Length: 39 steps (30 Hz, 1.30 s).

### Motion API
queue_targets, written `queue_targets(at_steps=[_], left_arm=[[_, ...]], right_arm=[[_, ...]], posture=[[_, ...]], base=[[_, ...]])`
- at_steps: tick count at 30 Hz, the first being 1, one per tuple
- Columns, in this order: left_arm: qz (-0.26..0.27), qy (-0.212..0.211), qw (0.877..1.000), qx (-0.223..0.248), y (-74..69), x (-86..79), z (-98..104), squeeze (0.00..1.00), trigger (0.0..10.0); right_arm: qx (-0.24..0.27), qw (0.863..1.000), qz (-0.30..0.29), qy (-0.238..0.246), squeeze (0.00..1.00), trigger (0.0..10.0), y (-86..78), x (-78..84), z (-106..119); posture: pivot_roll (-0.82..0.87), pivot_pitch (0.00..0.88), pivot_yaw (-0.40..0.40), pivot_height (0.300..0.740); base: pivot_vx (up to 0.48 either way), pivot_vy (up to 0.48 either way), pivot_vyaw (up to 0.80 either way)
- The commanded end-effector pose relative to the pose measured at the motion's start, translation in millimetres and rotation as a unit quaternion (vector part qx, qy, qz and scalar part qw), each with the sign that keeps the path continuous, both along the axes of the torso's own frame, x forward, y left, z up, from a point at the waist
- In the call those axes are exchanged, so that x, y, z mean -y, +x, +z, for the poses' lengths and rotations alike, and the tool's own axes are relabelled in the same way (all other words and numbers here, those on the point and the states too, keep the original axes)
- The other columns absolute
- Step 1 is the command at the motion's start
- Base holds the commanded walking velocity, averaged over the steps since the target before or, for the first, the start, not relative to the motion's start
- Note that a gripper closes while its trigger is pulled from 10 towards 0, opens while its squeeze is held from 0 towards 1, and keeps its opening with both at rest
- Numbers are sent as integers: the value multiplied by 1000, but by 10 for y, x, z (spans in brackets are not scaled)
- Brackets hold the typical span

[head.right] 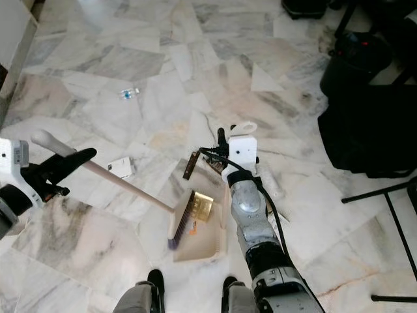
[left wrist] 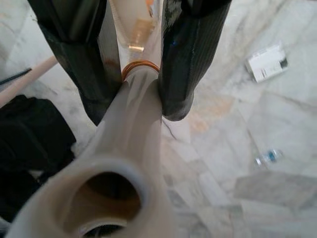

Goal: Sweep floor

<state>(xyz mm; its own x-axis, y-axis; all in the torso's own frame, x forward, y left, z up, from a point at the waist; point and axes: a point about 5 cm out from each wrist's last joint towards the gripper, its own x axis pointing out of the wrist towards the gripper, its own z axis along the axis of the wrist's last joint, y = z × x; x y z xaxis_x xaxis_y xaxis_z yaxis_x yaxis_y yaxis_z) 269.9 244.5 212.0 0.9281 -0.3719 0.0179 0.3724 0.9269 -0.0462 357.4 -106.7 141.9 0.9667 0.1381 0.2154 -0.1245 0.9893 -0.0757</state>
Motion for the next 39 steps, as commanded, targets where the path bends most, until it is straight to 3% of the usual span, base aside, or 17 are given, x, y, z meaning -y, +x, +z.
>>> queue_targets(at_steps=[1,6,9,10,14,21,23,27,30,39], left_arm=[[6,8,1000,26,-30,-36,149,0,10000],[8,22,998,57,-21,-13,331,0,10000],[37,33,996,74,-1,-67,392,0,10000],[82,39,991,95,28,-146,425,0,10000],[174,29,977,117,77,-188,291,0,10000],[235,-3,966,106,118,-55,-69,0,10000],[222,16,969,109,144,30,-109,0,10000],[214,3,970,112,173,108,-164,0,10000],[209,4,971,117,173,140,-185,0,10000],[199,4,973,117,167,246,-258,0,10000]], right_arm=[[9,1000,5,14,0,10000,8,-34,29],[16,1000,5,17,0,10000,38,-32,67],[20,1000,8,19,0,10000,52,-36,88],[29,999,10,24,0,10000,61,-41,127],[42,998,9,37,0,10000,78,-32,205],[52,997,3,63,0,10000,60,44,246],[51,996,9,66,0,10000,44,54,240],[49,995,19,87,0,10000,14,60,230],[82,990,28,115,0,10000,-32,70,350],[82,992,40,88,0,10000,-108,70,300]], posture=[[90,219,37,740],[97,205,33,740],[99,202,32,740],[97,196,33,740],[82,191,35,740],[38,185,25,740],[33,180,21,740],[18,176,22,740],[18,171,21,740],[2,158,13,740]], base=[[0,0,0],[0,0,0],[0,0,0],[0,0,0],[0,0,0],[0,0,0],[0,0,0],[0,0,0],[0,0,0],[0,0,0]])
